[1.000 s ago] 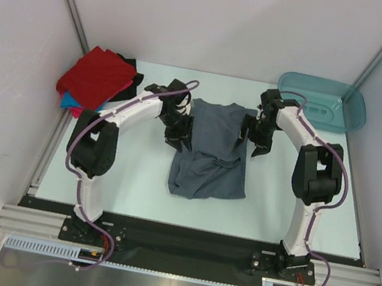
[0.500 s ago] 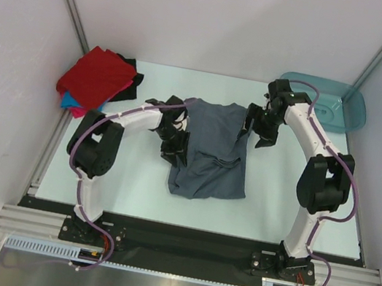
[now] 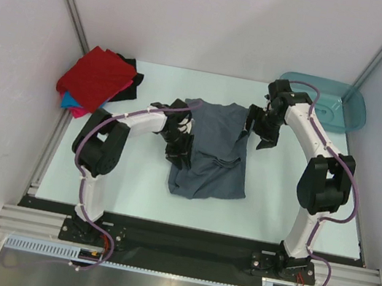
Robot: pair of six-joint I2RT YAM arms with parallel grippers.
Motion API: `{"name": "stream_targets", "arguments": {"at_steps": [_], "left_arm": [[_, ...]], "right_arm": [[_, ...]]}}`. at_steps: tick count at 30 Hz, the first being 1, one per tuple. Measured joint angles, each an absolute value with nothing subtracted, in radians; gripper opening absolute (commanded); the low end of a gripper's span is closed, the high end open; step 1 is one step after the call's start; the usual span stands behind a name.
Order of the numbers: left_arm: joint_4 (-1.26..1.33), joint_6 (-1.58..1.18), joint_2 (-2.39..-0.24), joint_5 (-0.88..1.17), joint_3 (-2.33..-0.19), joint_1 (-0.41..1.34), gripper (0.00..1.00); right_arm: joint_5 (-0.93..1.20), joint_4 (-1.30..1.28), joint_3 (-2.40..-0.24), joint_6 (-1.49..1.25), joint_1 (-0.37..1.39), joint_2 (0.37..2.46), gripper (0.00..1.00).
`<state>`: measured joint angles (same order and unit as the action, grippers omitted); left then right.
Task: Fold and stack the t-shirts
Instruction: Fold the tshirt
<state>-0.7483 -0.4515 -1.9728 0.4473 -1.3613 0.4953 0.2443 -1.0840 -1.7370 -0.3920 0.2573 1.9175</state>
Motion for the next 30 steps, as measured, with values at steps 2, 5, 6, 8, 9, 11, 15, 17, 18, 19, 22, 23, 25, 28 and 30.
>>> {"name": "stream_targets", "arguments": {"at_steps": [2,5,6,8,9,11,15,17,18,19,22,23,25,28,30], "left_arm": [[-0.746,-0.451,-1.977,0.447,-1.361,0.498,0.43],[-0.745,-0.451,-1.978,0.443,-1.357,0.5,0.43],[-0.746,-0.451,-1.978,0.438,-1.356,0.501,0.44],[-0.751,-0.451,-1.978,0.421,-1.356,0.503,0.48],[-0.754,-0.451,-1.978,0.41,-1.356,0.503,0.48],[-0.764,-0.451,-1.978,0.384,-1.356,0.504,0.47],[-0.781,-0.452,-1.977,0.326,-1.356,0.504,0.46],[-0.785,-0.452,-1.977,0.309,-1.356,0.504,0.44],[-0.786,-0.452,-1.977,0.304,-1.356,0.504,0.43],[-0.788,-0.452,-1.977,0.299,-1.356,0.504,0.4],[-0.788,-0.453,-1.977,0.294,-1.356,0.505,0.31],[-0.788,-0.453,-1.977,0.292,-1.356,0.506,0.26],[-0.788,-0.456,-1.977,0.292,-1.356,0.508,0.17],[-0.788,-0.452,-1.977,0.293,-1.356,0.514,0.1],[-0.787,-0.453,-1.977,0.295,-1.356,0.517,0.03]], "right_arm": [[0.244,-1.086,-1.737,-0.392,0.257,1.916,0.78],[0.244,-1.088,-1.737,-0.392,0.254,1.913,0.78],[0.244,-1.088,-1.737,-0.392,0.253,1.913,0.78],[0.244,-1.088,-1.737,-0.392,0.253,1.912,0.78],[0.244,-1.088,-1.737,-0.392,0.253,1.912,0.78],[0.244,-1.088,-1.737,-0.392,0.252,1.911,0.78],[0.244,-1.088,-1.737,-0.392,0.252,1.911,0.78],[0.244,-1.088,-1.737,-0.392,0.251,1.911,0.78],[0.244,-1.088,-1.737,-0.392,0.251,1.911,0.78],[0.244,-1.088,-1.737,-0.392,0.251,1.911,0.78],[0.244,-1.088,-1.737,-0.392,0.251,1.911,0.78],[0.244,-1.088,-1.737,-0.392,0.251,1.911,0.78],[0.244,-1.088,-1.736,-0.392,0.251,1.911,0.78],[0.244,-1.088,-1.735,-0.392,0.251,1.911,0.78],[0.244,-1.088,-1.734,-0.392,0.251,1.911,0.78]]}}
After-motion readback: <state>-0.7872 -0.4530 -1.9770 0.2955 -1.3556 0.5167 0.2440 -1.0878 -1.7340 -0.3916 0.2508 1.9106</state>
